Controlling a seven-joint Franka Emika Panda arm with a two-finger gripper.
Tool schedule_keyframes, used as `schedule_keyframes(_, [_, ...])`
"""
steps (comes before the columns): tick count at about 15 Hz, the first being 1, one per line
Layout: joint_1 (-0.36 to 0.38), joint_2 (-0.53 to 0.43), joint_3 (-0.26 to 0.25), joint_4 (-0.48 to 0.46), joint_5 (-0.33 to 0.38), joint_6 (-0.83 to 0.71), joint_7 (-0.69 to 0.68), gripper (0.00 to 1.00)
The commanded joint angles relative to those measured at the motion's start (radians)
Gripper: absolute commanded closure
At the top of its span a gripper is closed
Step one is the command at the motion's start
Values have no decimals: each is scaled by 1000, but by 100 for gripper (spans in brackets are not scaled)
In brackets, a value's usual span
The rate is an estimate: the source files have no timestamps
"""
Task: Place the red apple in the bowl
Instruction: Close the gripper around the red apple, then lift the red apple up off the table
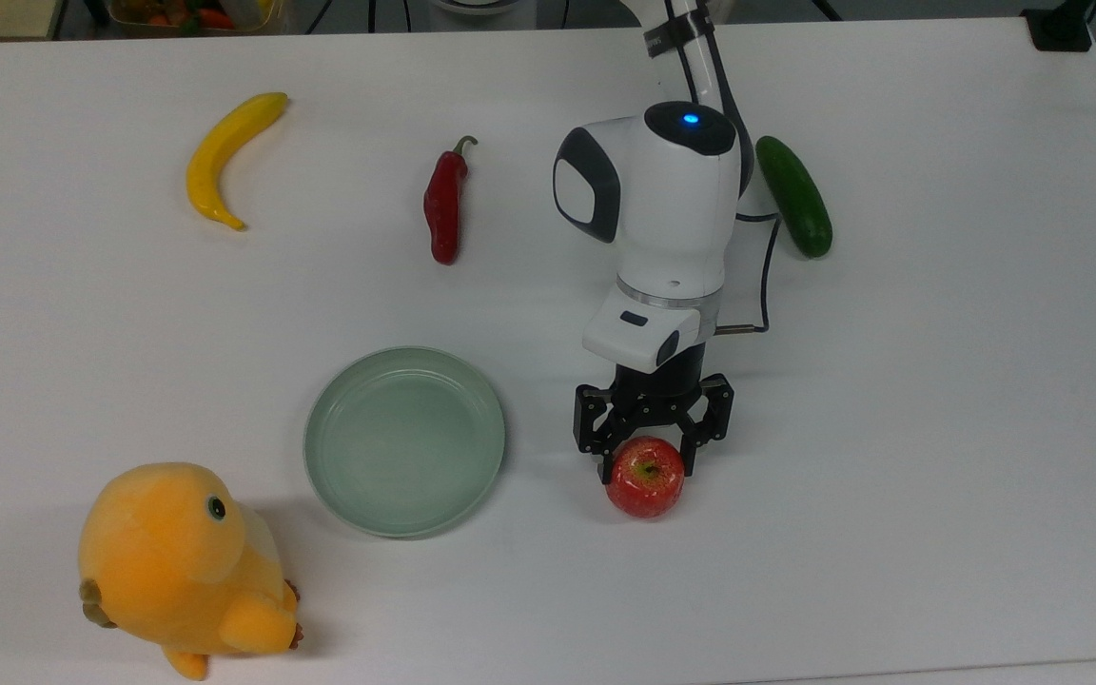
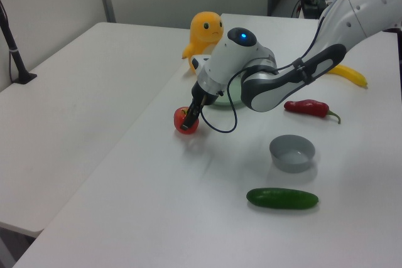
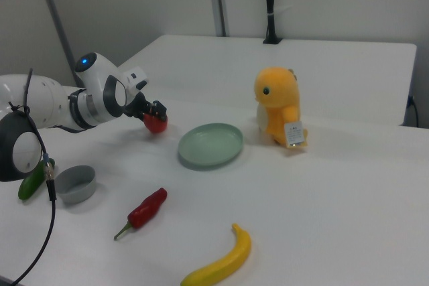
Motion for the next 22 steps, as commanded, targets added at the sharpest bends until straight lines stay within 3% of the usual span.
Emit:
schedule_keyframes(1, [6,12,-7,13,-52,14,27,55])
schedule_keyframes(5, [0,-10,-7,-2,-54,9,27,59])
schedule_keyframes(9, [-12,-108,-2,-34,-34,-9,27,60])
schedule_keyframes(14, [-82,-318,77,-152,-20,-126,30,60])
schedule_keyframes(18, [-99,-508,82,-259,93,-256,22,59])
schedule_keyframes(22, [-106,-635,85,-312,148,-406,19,59])
